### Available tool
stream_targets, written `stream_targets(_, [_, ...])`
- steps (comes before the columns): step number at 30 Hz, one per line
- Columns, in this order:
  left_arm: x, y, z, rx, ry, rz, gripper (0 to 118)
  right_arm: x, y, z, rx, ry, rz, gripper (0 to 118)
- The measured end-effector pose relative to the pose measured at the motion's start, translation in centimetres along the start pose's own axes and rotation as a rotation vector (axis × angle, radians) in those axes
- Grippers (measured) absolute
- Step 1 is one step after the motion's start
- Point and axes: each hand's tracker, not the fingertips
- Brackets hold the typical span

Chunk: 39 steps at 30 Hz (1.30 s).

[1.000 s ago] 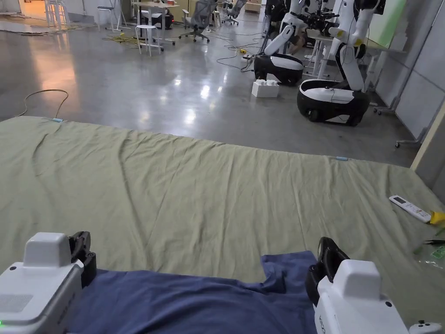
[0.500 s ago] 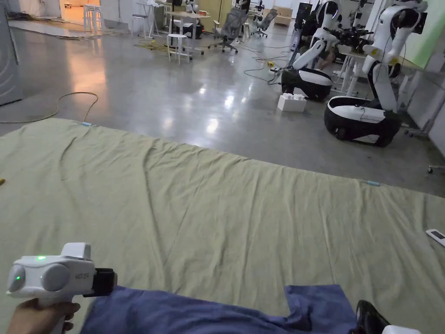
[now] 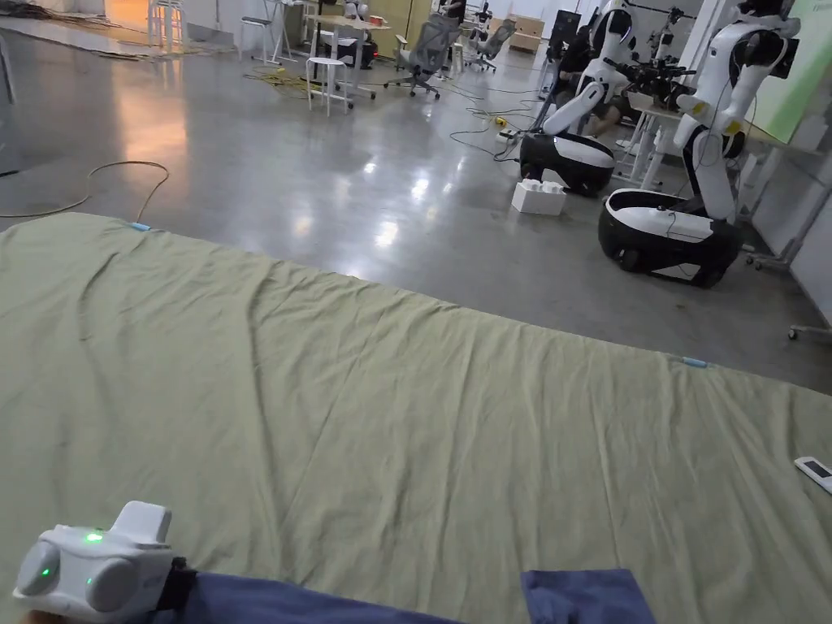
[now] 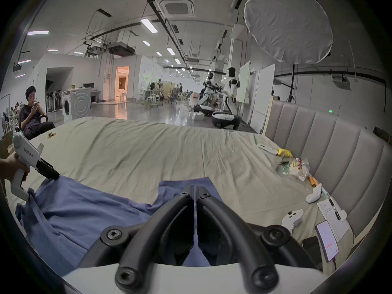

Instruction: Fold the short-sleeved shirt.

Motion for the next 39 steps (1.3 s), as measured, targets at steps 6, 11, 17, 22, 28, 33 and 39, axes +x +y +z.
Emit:
stream_targets(6, [1.0, -0.3, 0.6, 0.042, 0.000, -0.043, 6, 2.6, -0.1, -4.6, -0.131, -0.004, -0.022, 20])
stream_targets(11, [0.6, -0.4, 3.0, 0.089, -0.030, 0.009, 6, 5.5, -0.2, -11.2, -0.330, 0.078, -0.063, 63])
stream_targets(17, [1.0, -1.1, 6.6, 0.148, -0.048, 0.043, 6, 6.4, -1.3, -19.3, -0.541, 0.054, 0.001, 72])
stream_targets(22, [1.4, -1.4, 8.0, 0.164, -0.052, 0.045, 6, 5.5, -2.3, -22.6, -0.661, 0.155, -0.076, 72])
stream_targets(28, [1.1, -1.9, 8.3, 0.170, -0.061, 0.060, 6, 4.4, -1.6, -21.8, -0.631, 0.157, -0.054, 3])
stream_targets(33, [0.8, -2.2, 9.2, 0.185, -0.075, 0.064, 6, 4.8, -1.2, -19.7, -0.592, 0.153, -0.050, 2])
stream_targets(39, [0.0, -2.3, 11.7, 0.237, -0.086, 0.064, 6, 6.7, 1.1, -13.3, -0.440, 0.147, -0.054, 1])
